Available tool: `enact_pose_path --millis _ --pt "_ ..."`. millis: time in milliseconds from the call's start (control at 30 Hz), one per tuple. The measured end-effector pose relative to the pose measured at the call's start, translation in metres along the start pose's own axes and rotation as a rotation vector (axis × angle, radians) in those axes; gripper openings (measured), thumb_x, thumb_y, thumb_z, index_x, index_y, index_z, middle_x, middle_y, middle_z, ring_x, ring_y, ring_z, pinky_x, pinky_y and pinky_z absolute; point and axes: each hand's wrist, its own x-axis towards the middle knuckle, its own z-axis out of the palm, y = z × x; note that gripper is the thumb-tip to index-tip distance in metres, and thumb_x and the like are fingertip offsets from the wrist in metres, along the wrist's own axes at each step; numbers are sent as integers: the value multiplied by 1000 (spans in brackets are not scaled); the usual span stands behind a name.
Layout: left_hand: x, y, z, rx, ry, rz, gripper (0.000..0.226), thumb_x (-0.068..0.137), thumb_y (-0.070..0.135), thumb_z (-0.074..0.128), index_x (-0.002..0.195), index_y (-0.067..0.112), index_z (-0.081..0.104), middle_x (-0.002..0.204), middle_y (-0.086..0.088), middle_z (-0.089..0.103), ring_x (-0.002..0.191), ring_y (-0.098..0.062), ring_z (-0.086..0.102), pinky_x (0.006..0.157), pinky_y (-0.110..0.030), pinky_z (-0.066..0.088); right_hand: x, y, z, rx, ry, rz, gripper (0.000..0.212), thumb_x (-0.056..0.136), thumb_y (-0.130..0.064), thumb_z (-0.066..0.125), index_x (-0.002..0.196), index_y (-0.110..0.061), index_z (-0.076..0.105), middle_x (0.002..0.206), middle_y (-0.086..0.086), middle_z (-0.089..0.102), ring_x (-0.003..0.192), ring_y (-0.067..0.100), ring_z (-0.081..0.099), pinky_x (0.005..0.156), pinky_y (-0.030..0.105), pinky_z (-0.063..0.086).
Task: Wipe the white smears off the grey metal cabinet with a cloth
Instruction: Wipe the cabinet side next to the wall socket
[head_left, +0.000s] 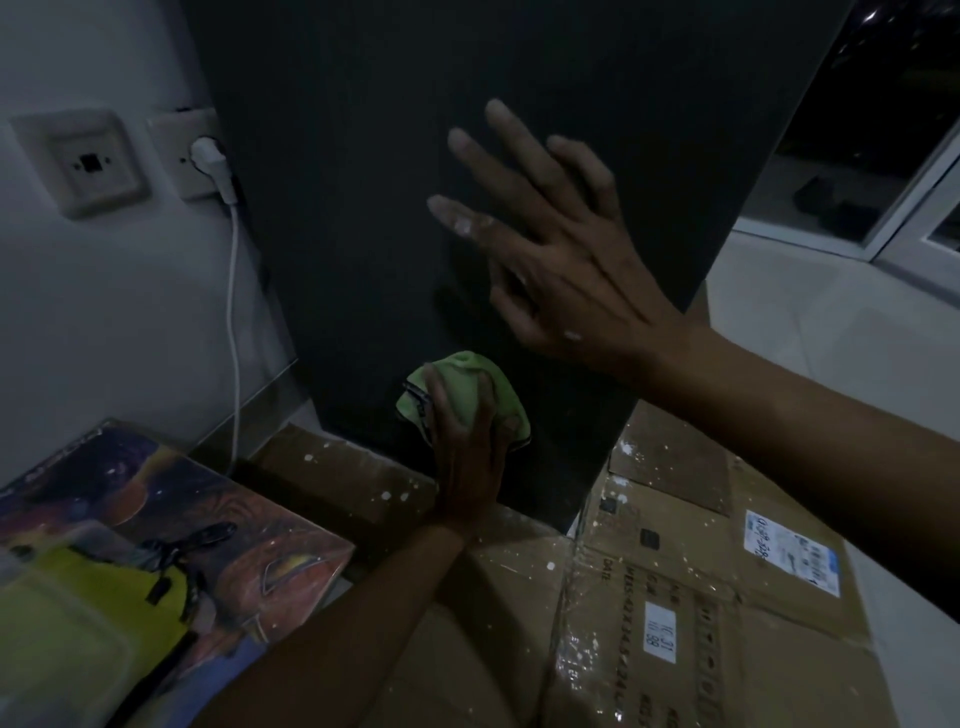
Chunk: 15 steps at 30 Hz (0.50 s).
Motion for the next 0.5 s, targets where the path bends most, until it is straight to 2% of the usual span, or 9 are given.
enact_pose_path --millis 67,167,333,500 --pt "2 3 -6 -31 -25 10 65 108 53 38 164 47 6 174 -12 -14 162 -34 -7 127 -59 14 -9 -3 4 11 -35 -10 63 96 -21 59 158 -20 46 172 15 28 161 35 21 129 48 16" --pt "-1 3 -3 -14 -44 57 64 112 55 25 167 36 -2 175 -3 -12 161 -42 2 129 -61 7 -28 -9 8 33 -77 -26 62 100 -20 56 160 -19 43 172 15 27 161 34 20 130 47 14" --pt "-12 14 1 -42 -62 103 67 112 54 26 168 28 0 175 -7 -3 158 -50 9 125 -67 13 -75 -9 15 100 -114 -57 51 114 -30 33 164 -21 35 174 12 22 163 28 16 130 44 11" --pt "-20 21 5 -48 -92 237 74 107 46 36 167 32 -6 175 0 -11 158 -43 1 115 -79 24 -116 -1 3 180 -195 -55 61 109 -26 46 166 -22 26 177 8 14 163 28 17 129 45 13"
